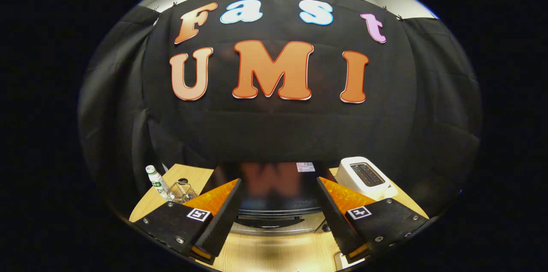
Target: Open the toaster oven, put the food inside, and close the toaster oven door.
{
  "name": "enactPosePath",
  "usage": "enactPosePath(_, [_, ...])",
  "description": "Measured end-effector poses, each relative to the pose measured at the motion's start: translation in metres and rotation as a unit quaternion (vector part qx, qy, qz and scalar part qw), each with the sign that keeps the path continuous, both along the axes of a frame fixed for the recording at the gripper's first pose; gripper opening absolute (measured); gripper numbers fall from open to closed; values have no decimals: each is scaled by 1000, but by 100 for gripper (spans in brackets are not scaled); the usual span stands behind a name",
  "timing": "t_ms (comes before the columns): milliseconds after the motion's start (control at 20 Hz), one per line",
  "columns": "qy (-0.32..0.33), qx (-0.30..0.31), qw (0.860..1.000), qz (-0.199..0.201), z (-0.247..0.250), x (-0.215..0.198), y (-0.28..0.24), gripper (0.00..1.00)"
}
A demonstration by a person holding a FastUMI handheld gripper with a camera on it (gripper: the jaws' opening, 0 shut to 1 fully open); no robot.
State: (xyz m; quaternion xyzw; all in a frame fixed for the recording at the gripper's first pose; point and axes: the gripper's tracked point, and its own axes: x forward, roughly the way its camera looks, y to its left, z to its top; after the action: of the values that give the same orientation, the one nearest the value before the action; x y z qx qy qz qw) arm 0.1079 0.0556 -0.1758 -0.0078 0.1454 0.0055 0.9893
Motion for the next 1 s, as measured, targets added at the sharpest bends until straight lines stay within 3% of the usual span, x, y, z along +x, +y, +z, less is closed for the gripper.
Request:
enactPosePath(450, [101,-13,995,-14,-89,33,2,100])
enactPosePath(1000, [115,14,993,1,-99,11,6,100])
